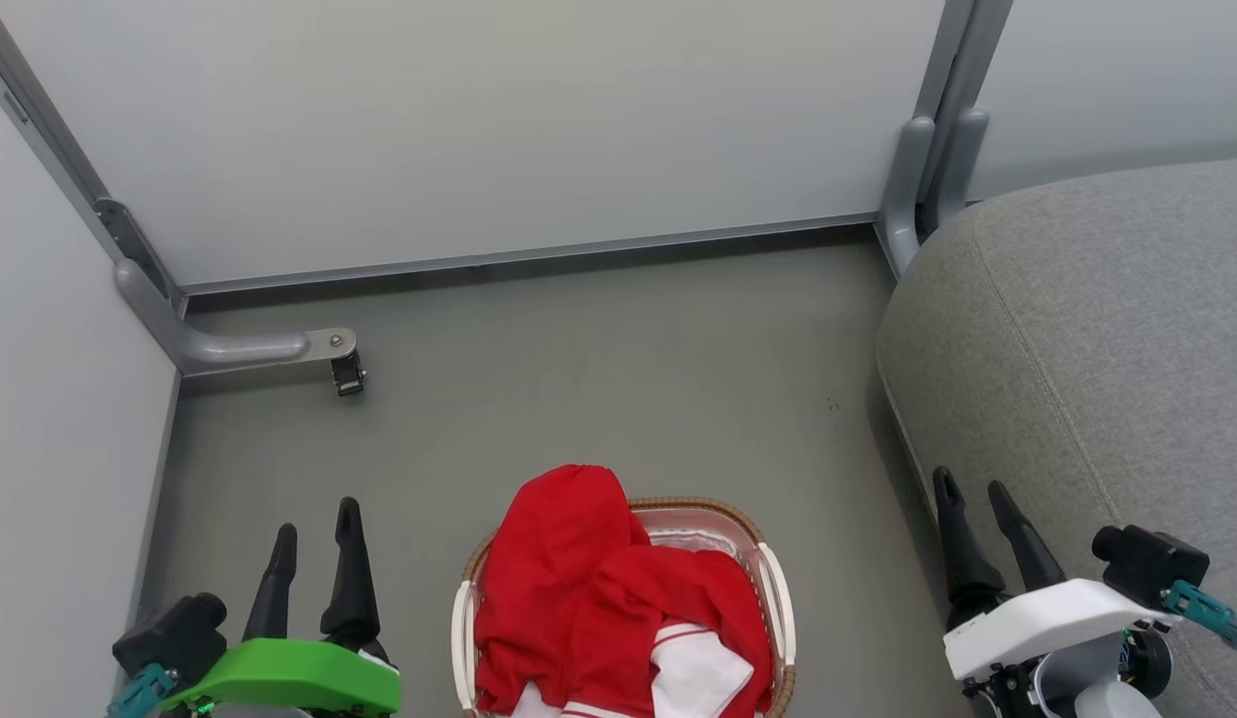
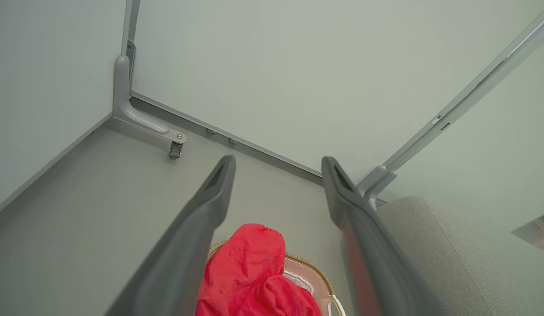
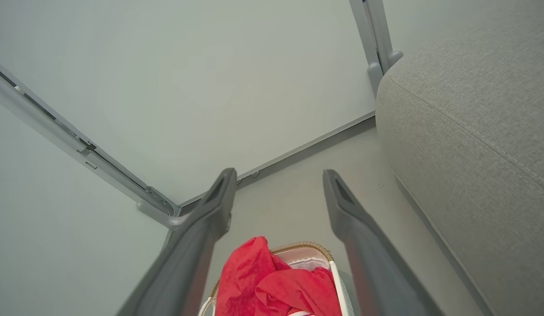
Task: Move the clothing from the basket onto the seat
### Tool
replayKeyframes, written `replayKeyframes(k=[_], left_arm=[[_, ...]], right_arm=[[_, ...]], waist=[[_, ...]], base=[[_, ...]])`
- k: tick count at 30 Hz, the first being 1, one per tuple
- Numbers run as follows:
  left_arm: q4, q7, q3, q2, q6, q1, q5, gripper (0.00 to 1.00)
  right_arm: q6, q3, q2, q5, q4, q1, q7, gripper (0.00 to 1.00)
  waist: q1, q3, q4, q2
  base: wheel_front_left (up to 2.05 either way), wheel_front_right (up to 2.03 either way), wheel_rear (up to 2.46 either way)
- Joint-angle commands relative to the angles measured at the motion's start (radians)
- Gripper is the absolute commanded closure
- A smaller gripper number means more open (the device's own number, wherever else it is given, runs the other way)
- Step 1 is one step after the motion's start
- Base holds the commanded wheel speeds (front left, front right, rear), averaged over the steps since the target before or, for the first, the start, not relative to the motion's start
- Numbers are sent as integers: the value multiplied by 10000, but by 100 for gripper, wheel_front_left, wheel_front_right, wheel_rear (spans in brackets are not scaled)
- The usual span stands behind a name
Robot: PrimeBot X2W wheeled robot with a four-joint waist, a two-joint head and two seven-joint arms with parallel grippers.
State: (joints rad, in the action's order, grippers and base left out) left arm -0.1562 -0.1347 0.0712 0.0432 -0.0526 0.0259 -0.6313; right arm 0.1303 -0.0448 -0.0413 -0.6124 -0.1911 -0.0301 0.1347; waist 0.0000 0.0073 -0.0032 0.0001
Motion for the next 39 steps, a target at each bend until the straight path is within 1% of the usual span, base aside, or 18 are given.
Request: replayKeyframes(k=[1, 13, 27, 39], left_arm=[[68, -120, 47, 71, 38, 33, 272, 0], [-378, -416, 247, 79, 88, 86, 1337, 0], [-440, -731, 494, 87, 156, 192, 2496, 0], [-661, -981, 684, 92, 289, 284, 3189, 0]], right_arm=[[5, -18, -64, 318, 24, 29, 109, 0], [4, -82, -76, 1600, -196, 2, 416, 0], [5, -94, -89, 2909, -297, -19, 730, 0], [5, -85, -101, 3909, -348, -4, 982, 0]], waist=[[0, 1, 6, -1], [0, 23, 23, -1], [0, 20, 87, -1], [0, 13, 150, -1]], base=[[0, 0, 0], [0, 0, 0], [0, 0, 0], [0, 0, 0]])
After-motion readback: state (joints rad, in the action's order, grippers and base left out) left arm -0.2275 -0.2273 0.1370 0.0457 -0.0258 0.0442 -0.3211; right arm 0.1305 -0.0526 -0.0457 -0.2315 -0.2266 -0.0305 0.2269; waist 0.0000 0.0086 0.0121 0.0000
